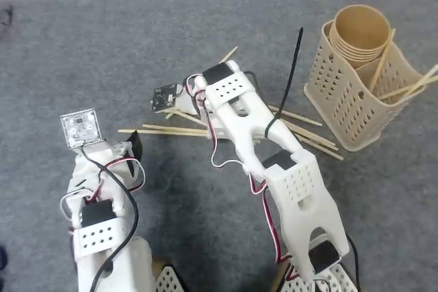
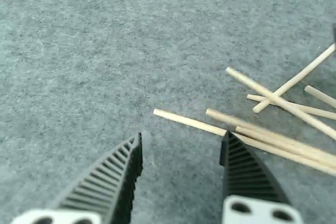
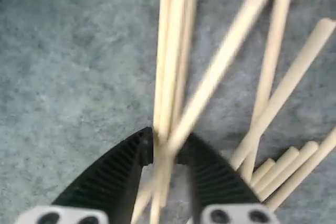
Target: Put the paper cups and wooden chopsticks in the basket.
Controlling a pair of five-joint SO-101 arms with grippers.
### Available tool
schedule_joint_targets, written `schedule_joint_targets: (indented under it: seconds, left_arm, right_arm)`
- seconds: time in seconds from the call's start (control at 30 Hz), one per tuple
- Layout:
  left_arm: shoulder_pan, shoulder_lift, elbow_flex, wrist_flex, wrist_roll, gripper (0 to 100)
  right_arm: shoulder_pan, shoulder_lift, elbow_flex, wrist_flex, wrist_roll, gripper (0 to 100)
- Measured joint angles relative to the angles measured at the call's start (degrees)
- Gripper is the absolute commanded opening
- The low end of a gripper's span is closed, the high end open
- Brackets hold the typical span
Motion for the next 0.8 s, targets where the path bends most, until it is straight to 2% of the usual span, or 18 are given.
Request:
schedule_joint_targets:
  seconds: [0.57, 0.8]
  left_arm:
    - [0.00, 0.00, 0.00, 0.00, 0.00, 22]
    - [0.00, 0.00, 0.00, 0.00, 0.00, 22]
  right_arm:
    - [1.05, 1.93, 0.00, -3.96, 0.00, 17.7]
    - [1.67, 3.25, -0.97, -4.48, 2.02, 3.8]
